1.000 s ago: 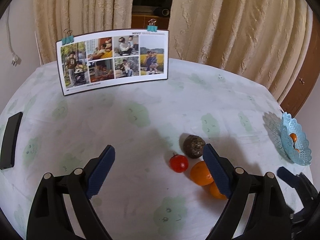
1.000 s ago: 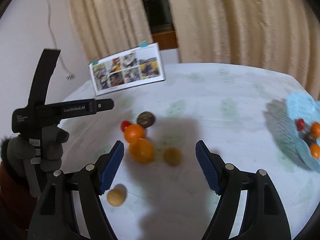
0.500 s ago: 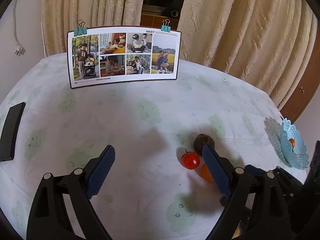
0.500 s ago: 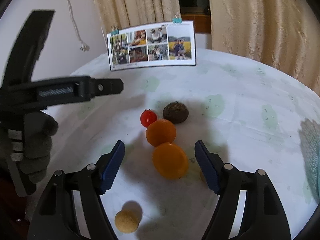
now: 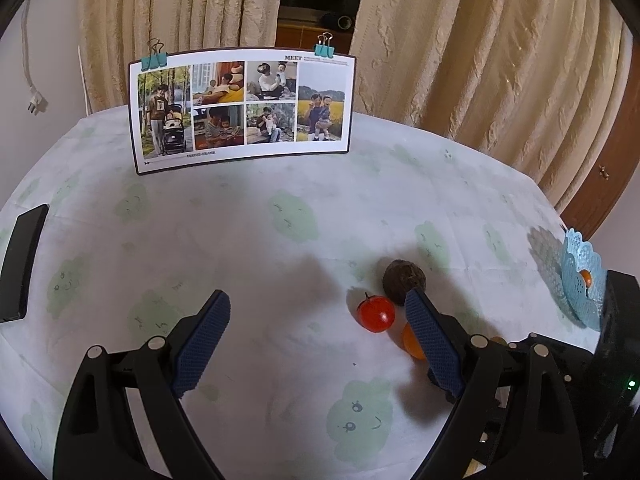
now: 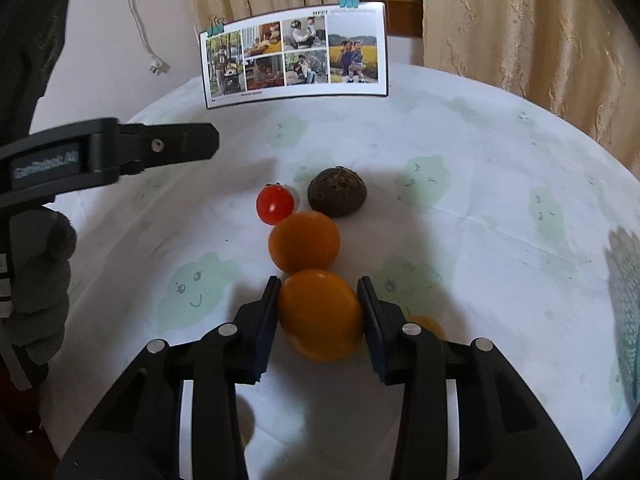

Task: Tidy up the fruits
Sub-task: 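Grasp an orange with the right gripper while the left gripper grasps another orange, then carry the orange into the blue basket with the right gripper while the left holds its orange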

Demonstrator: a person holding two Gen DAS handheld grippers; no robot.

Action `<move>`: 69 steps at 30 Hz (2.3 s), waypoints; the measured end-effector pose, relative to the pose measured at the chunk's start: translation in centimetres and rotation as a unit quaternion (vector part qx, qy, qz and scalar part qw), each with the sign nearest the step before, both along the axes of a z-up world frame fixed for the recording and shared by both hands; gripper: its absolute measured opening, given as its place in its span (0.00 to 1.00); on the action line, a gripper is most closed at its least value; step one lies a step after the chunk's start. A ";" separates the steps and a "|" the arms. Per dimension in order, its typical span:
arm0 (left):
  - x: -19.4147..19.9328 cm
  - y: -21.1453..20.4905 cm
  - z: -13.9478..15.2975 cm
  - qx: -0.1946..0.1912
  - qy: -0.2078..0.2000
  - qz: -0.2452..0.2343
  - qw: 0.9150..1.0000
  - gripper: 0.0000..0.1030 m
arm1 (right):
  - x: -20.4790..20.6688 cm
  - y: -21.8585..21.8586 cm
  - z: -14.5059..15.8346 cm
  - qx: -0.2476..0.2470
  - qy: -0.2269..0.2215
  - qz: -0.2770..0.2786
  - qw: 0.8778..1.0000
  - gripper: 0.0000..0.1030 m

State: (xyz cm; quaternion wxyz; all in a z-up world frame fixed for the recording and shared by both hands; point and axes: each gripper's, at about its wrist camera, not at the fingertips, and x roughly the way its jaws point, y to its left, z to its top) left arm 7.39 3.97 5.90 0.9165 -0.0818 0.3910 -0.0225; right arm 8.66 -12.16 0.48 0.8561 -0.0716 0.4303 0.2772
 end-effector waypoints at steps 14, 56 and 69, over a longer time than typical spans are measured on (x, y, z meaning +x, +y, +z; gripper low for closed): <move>-0.7 -5.9 -1.2 0.021 0.017 -0.060 0.998 0.86 | -0.3 -8.9 3.8 0.094 -0.032 -0.118 0.988 0.39; 0.1 -13.9 0.2 0.050 0.023 -0.122 0.991 0.39 | -3.0 -22.9 7.5 0.174 -0.139 -0.327 0.918 0.39; -0.2 -17.6 1.5 0.061 0.010 -0.158 0.986 0.39 | -4.6 -32.8 6.8 0.132 -0.147 -0.457 0.867 0.39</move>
